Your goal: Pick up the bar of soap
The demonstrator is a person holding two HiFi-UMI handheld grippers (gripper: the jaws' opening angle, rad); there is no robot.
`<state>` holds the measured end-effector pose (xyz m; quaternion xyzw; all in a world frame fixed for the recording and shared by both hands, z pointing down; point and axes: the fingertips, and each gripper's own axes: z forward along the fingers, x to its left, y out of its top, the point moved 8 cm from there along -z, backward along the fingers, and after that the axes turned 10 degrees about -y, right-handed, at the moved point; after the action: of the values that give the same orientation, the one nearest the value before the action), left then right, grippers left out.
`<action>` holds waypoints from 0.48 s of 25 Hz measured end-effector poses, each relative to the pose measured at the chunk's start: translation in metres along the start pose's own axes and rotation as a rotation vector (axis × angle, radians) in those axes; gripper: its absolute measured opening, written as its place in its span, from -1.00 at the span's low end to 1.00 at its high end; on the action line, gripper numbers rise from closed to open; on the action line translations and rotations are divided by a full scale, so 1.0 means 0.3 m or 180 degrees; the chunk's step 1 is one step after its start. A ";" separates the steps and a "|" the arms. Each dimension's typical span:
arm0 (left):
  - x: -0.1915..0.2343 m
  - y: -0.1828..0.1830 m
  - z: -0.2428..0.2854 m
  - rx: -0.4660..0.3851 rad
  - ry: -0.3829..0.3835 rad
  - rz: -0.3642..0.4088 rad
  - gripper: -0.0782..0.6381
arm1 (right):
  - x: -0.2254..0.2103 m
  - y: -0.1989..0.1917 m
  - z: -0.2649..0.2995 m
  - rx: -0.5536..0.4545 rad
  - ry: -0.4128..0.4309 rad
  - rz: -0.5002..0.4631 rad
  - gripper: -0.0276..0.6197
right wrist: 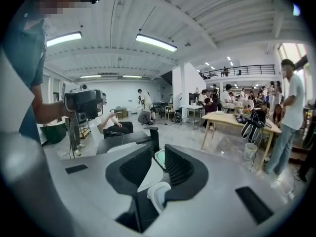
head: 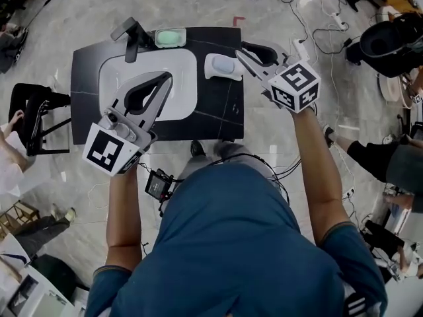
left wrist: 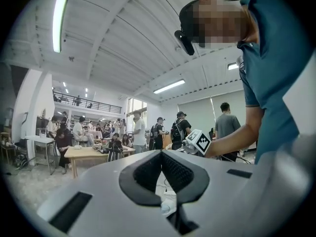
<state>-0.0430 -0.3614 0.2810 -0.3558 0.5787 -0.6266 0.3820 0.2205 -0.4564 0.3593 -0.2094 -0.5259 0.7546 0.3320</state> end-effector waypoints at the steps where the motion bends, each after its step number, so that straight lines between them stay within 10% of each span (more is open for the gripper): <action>1: 0.002 -0.004 0.003 0.0010 0.0008 -0.0019 -0.77 | -0.007 -0.018 0.022 0.0054 0.0039 -0.0003 -0.66; 12: 0.032 -0.060 0.031 0.0021 0.0076 -0.0119 -0.77 | -0.053 -0.214 0.200 0.0549 0.0368 -0.0029 -0.33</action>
<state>-0.0403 -0.3735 0.2997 -0.3577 0.5744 -0.6398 0.3644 0.2095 -0.4928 0.4402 -0.2208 -0.4398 0.7822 0.3819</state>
